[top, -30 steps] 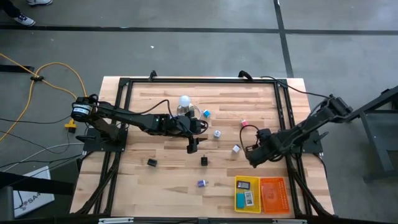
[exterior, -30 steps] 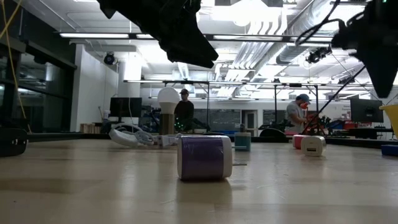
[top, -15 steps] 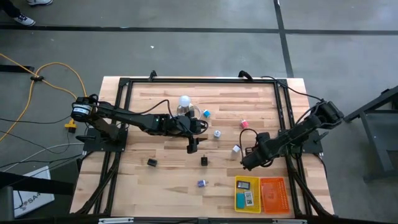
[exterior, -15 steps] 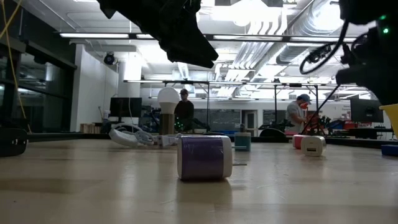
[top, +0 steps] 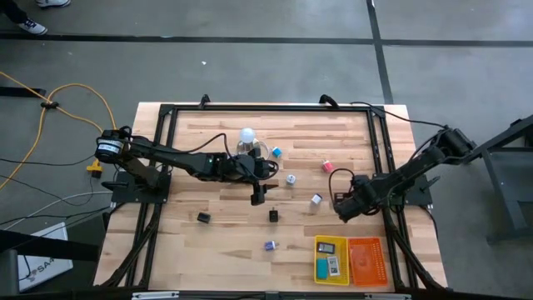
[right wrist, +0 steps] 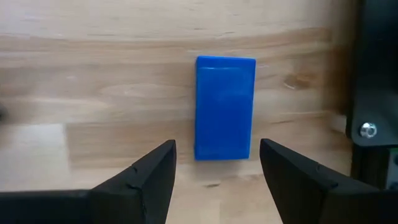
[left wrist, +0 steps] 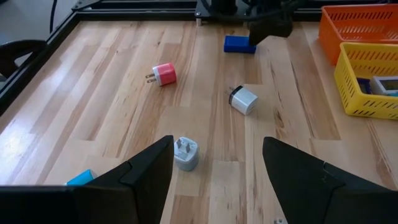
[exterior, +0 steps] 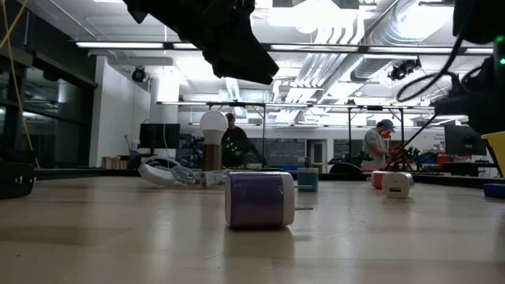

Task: Pick & Place Office items
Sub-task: Put the blue digital clock into the yellow basket

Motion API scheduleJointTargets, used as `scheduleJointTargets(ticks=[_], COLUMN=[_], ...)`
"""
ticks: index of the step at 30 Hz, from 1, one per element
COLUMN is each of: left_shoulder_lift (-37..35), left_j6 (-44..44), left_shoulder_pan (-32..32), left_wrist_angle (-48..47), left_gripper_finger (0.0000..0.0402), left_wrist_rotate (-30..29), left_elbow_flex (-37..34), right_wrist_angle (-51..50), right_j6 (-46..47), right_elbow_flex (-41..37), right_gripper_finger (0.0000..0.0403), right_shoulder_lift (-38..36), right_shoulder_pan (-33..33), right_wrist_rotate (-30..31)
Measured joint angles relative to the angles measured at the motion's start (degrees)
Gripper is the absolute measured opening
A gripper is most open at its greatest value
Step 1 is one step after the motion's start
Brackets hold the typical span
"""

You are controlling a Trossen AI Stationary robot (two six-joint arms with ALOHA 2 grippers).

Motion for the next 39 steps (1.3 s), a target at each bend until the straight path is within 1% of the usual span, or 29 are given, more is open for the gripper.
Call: scheduleJointTargets(ticks=[5,17,24,30,34,39], left_shoulder_lift=[0.00,0.00,0.00,0.00,0.00,0.00], left_j6=[0.00,0.00,0.00,0.00,-0.02,-0.01], left_shoulder_pan=[0.01,0.01,-0.01,0.01,-0.01,0.01], left_wrist_angle=[0.30,0.24,0.55,0.70,0.79,0.86], left_gripper_finger=[0.0239,0.0239,0.0239,0.0239,0.0239,0.0239], left_wrist_rotate=[-0.01,0.01,0.01,-0.01,-0.01,-0.01], left_elbow_flex=[0.00,0.00,0.00,0.00,0.00,0.00], right_wrist_angle=[2.88,4.60,9.10,8.90,8.80,8.88], right_j6=[0.08,1.25,0.76,-0.20,-0.20,-0.09], right_elbow_flex=[-2.33,-2.90,-5.73,-5.80,-5.80,-5.80], right_gripper_finger=[0.0220,0.0220,0.0220,0.0219,0.0203,0.0168], right_shoulder_lift=[-0.06,0.49,0.53,0.53,0.53,0.53], right_shoulder_pan=[0.00,0.00,0.00,0.00,0.00,0.00], right_wrist_rotate=[-0.10,-1.00,-1.02,-0.52,-0.33,-0.04])
